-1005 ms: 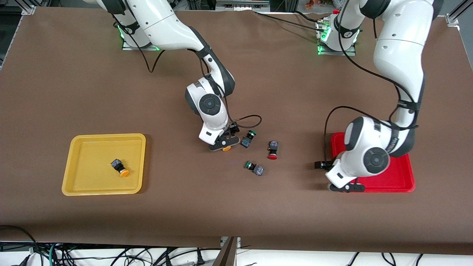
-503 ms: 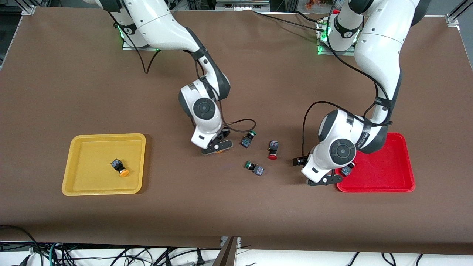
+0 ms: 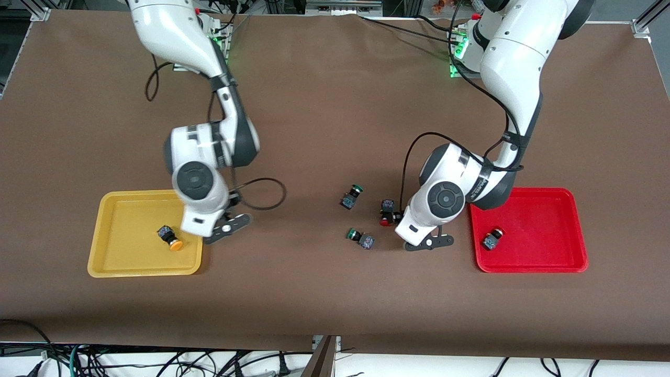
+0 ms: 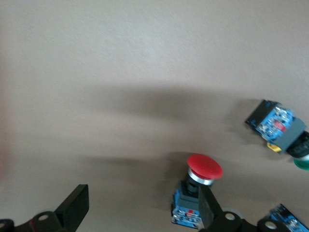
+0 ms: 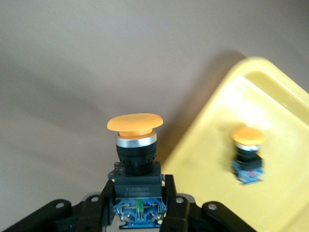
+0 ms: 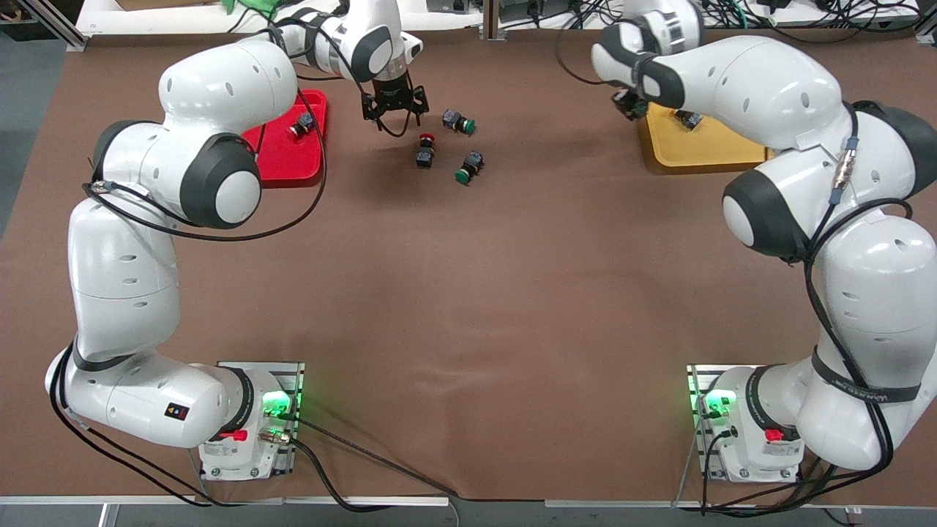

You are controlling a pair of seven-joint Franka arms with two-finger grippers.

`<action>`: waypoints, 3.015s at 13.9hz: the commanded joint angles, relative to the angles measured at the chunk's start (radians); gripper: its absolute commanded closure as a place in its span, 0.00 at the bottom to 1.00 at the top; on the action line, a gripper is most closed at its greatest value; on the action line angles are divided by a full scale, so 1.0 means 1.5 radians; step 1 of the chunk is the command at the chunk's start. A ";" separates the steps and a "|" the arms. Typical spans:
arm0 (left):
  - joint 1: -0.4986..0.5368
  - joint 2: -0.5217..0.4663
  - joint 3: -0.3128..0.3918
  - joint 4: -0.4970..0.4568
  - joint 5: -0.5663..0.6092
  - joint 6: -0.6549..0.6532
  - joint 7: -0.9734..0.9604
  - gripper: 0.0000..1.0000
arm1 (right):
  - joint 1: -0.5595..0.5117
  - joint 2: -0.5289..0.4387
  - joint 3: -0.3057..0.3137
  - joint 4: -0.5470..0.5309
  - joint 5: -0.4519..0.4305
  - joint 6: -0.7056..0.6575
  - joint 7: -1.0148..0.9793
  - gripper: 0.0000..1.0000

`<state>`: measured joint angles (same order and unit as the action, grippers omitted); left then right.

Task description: Place red and yellow buttons in trays

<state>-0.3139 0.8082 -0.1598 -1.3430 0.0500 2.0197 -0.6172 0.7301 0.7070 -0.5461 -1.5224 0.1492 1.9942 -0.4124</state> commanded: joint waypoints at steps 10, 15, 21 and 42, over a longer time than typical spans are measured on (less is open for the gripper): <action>-0.070 0.060 0.009 -0.014 0.001 0.090 -0.050 0.00 | -0.084 -0.037 0.004 -0.201 0.106 0.201 -0.201 0.86; -0.065 0.058 0.010 -0.015 0.001 0.084 -0.050 0.89 | -0.089 -0.018 0.004 -0.199 0.157 0.208 -0.212 0.00; -0.012 -0.003 0.018 -0.002 0.003 0.002 -0.041 1.00 | -0.089 -0.062 -0.007 -0.119 0.160 0.133 -0.155 0.00; 0.373 -0.009 0.018 -0.049 0.038 -0.044 0.766 0.67 | -0.128 -0.395 0.097 -0.110 0.019 -0.187 0.273 0.00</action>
<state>0.2483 0.8099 -0.1192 -1.4005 0.0826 1.9415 0.5088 0.6273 0.1914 -0.5295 -1.6626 0.2380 1.7371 -0.0874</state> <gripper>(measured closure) 0.564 0.000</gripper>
